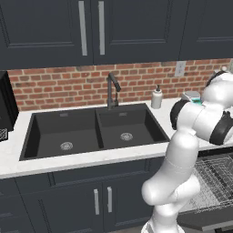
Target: Pick up the cup and bowl from the counter, place them in the dishwasher, and close the dishwasher door.
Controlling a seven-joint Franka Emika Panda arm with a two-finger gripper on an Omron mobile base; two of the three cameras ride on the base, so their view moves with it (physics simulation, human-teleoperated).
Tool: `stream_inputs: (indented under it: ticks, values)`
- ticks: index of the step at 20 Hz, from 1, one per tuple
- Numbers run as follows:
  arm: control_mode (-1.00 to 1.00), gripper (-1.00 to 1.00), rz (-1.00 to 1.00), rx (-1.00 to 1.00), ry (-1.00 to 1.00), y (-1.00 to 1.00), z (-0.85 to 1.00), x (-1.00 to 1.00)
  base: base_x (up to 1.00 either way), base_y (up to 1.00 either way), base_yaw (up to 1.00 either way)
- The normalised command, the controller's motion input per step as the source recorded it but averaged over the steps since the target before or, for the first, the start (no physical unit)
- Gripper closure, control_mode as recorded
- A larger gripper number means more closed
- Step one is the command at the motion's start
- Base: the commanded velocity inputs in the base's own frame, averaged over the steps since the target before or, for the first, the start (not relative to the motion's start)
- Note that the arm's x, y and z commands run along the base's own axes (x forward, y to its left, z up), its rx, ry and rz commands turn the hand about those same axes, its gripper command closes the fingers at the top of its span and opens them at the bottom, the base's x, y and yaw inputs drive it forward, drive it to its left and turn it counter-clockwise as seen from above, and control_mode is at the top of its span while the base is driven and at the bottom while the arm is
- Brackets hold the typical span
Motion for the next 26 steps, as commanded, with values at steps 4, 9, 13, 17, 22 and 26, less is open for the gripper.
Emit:
stream_inputs:
  ticks: [4,9,13,17,22,26]
  values:
    - [-1.00,-1.00,-0.18,0.06,0.00,-0.50,-0.25,0.09,0.00,0.00,0.00]
    - [-1.00,-1.00,-0.15,0.06,0.00,-0.29,-0.23,0.06,0.00,0.00,0.00]
    - [-1.00,-1.00,-0.07,0.05,-0.03,-0.11,-0.24,0.01,0.00,0.00,0.00]
    - [-1.00,-1.00,-0.02,0.01,-0.07,-0.02,-0.34,0.00,0.00,0.00,0.00]
    - [-1.00,-1.00,-0.02,0.00,-0.06,0.00,-0.48,0.00,0.00,0.00,0.00]
    - [-1.00,-1.00,-0.02,0.00,-0.09,0.00,-0.55,0.01,0.00,0.00,0.00]
